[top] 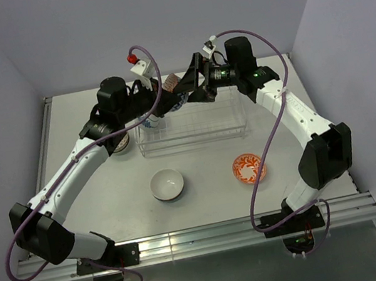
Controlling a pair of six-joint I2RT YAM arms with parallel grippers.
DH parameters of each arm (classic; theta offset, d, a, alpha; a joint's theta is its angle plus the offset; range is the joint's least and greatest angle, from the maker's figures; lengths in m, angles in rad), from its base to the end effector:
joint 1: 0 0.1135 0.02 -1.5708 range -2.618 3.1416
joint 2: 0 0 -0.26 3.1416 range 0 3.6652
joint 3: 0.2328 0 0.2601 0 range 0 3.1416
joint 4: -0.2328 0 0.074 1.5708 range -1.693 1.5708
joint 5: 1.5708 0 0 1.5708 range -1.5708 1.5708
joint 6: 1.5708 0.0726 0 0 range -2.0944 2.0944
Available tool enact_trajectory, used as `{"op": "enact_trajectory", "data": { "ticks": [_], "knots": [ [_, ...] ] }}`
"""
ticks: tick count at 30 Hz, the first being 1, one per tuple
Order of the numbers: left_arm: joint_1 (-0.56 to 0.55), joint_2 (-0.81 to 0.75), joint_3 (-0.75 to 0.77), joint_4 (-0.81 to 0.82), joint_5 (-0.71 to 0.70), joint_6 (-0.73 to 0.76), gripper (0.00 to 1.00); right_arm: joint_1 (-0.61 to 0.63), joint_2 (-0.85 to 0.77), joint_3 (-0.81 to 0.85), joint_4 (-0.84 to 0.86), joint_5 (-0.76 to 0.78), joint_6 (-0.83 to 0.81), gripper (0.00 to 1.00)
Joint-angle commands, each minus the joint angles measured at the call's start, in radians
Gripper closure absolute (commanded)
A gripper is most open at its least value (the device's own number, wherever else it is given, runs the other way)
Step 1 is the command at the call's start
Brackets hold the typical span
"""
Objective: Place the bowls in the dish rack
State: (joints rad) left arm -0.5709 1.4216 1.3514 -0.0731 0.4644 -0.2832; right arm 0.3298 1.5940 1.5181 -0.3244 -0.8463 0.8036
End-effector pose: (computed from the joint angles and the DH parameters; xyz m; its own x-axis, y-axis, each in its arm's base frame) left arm 0.2984 -0.2303 0.3929 -0.3546 -0.0692 -0.9325 0.7885 0.5139 -0.3380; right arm 0.3565 0.1795 0.3665 -0.8801 0.2030 -0.4292 -0.3365 0.3711 0.8655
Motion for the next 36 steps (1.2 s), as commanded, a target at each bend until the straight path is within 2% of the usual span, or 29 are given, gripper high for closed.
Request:
{"op": "enact_trajectory", "data": {
  "ticks": [1, 7, 16, 20, 24, 27, 30, 31, 33, 34, 36],
  "knots": [
    [0.000, -0.049, 0.008, 0.104, 0.037, -0.011, 1.00, 0.006, 0.004, 0.033, 0.015, 0.023, -0.027, 0.00],
    [0.002, -0.052, -0.004, 0.102, 0.042, -0.010, 1.00, 0.006, 0.006, 0.037, 0.013, 0.035, -0.035, 0.01],
    [0.002, -0.056, -0.026, 0.102, 0.042, -0.010, 1.00, 0.006, 0.007, 0.033, 0.038, 0.015, -0.009, 0.13],
    [0.002, -0.059, -0.034, 0.098, 0.036, -0.007, 1.00, 0.006, 0.000, 0.036, 0.030, 0.023, -0.018, 0.24],
    [0.002, -0.059, -0.043, 0.096, 0.031, -0.001, 1.00, 0.008, -0.003, 0.034, 0.018, 0.038, -0.032, 0.29],
    [0.002, -0.056, -0.044, 0.091, 0.029, 0.006, 1.00, 0.011, -0.005, 0.033, 0.012, 0.041, -0.046, 0.40],
    [0.002, -0.053, -0.041, 0.085, 0.022, 0.009, 1.00, 0.014, 0.000, 0.028, 0.019, 0.029, -0.044, 0.61],
    [0.002, -0.049, -0.037, 0.078, 0.016, 0.010, 1.00, 0.014, 0.004, 0.030, 0.028, 0.012, -0.044, 0.79],
    [0.002, -0.043, -0.029, 0.044, 0.002, 0.016, 0.99, 0.014, 0.012, 0.037, 0.031, 0.004, -0.047, 0.96],
    [0.002, -0.044, -0.031, 0.041, -0.006, 0.021, 1.00, 0.014, 0.014, 0.040, 0.025, 0.006, -0.050, 1.00],
    [0.002, -0.053, -0.041, 0.035, -0.007, 0.029, 0.93, 0.014, 0.018, 0.048, 0.019, 0.012, -0.064, 1.00]
  ]
}}
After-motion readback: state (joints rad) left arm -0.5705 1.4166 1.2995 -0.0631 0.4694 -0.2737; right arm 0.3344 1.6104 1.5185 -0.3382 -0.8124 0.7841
